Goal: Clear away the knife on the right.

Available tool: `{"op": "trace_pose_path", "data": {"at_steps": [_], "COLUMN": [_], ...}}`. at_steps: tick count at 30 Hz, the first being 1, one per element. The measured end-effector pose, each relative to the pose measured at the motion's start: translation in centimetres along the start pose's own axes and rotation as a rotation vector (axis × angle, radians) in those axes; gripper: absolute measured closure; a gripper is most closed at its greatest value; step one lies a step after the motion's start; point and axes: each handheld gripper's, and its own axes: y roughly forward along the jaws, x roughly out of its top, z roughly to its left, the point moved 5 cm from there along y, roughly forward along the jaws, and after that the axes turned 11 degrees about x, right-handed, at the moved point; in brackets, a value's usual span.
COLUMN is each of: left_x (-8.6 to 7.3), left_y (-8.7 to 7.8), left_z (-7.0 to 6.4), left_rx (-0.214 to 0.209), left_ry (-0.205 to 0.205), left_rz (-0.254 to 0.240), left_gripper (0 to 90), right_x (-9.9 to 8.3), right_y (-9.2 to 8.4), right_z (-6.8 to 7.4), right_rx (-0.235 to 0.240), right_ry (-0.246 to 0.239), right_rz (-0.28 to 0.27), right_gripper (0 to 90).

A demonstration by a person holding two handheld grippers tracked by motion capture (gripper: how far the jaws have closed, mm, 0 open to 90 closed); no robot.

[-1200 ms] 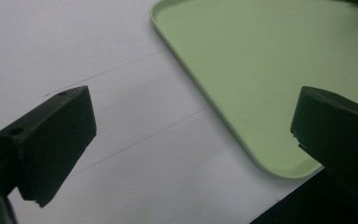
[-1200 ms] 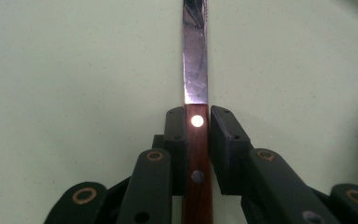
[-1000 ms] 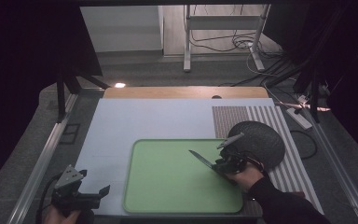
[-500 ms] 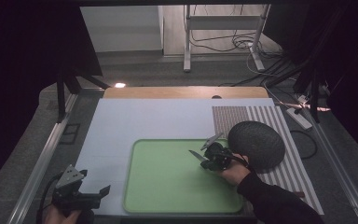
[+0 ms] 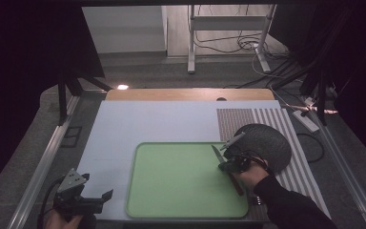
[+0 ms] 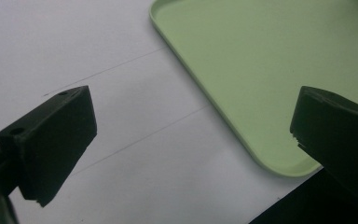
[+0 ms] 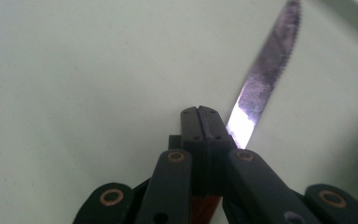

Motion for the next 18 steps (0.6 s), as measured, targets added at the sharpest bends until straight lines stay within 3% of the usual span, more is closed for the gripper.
{"op": "trace_pose_path", "data": {"at_steps": [11, 18], "left_x": [0.0, 0.0], "left_y": [0.0, 0.0], "left_z": [0.0, 0.0], "left_rx": [-0.003, -0.001], "left_ry": [-0.004, -0.001], "left_rz": [-0.001, -0.001], "left_gripper": [0.4, 0.4], "right_x": [-1.9, -2.5], "right_y": [-1.6, -1.9], "right_z": [-1.0, -1.0], "right_rx": [-0.025, -0.03], "right_ry": [0.058, 0.057], "right_rz": [0.003, 0.017], "right_gripper": [89.6, 89.4]}}
